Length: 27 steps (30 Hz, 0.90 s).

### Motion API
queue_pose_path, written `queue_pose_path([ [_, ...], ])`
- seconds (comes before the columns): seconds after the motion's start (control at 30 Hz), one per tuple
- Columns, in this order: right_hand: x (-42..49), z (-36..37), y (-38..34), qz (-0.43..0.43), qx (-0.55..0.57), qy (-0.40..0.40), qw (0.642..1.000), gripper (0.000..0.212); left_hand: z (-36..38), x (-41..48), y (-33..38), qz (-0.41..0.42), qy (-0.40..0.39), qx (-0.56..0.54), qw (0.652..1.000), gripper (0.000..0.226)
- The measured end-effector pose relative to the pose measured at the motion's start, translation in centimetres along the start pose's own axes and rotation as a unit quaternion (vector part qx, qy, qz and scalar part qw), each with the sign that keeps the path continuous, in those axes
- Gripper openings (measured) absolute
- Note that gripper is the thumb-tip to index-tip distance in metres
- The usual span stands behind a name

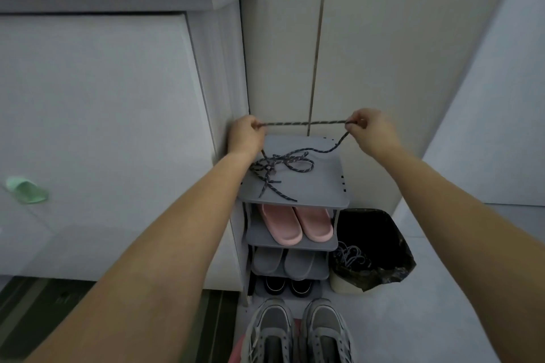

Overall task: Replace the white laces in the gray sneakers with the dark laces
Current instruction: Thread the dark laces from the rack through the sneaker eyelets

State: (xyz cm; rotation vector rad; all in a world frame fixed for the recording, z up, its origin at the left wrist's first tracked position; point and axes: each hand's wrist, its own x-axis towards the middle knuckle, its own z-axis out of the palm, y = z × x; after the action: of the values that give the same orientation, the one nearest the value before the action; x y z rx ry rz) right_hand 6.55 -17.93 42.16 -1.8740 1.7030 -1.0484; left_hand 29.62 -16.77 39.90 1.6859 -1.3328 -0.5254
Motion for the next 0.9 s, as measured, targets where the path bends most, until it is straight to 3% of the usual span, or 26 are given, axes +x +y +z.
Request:
queue_pose_path([
  [0.13, 0.6, -1.1, -1.5, -0.013, 0.015, 0.043, 0.999, 0.019, -0.9, 0.7, 2.7, 0.04, 0.05, -0.054, 0.997, 0.018],
  [0.4, 0.6, -2.5, -3.2, -0.027, 0.043, 0.092, 0.995, 0.019, -2.4, 0.8, 6.2, 0.016, 0.041, -0.143, 0.989, 0.013],
  [0.6, 0.0, -4.7, -0.9, 0.054, 0.019, 0.107, 0.993, 0.023, -4.2, -1.2, 6.8, -0.041, 0.039, -0.283, 0.957, 0.021],
  [0.77, -2.5, -4.6, -0.8, 0.05, 0.013, 0.024, 0.998, 0.023, -3.6, -4.3, 6.4, -0.086, -0.038, -0.249, 0.964, 0.012],
  [0.9, -4.4, -2.7, -3.2, 0.009, 0.074, -0.064, 0.995, 0.013, -1.8, -6.4, 5.3, -0.105, -0.147, -0.114, 0.977, 0.023],
])
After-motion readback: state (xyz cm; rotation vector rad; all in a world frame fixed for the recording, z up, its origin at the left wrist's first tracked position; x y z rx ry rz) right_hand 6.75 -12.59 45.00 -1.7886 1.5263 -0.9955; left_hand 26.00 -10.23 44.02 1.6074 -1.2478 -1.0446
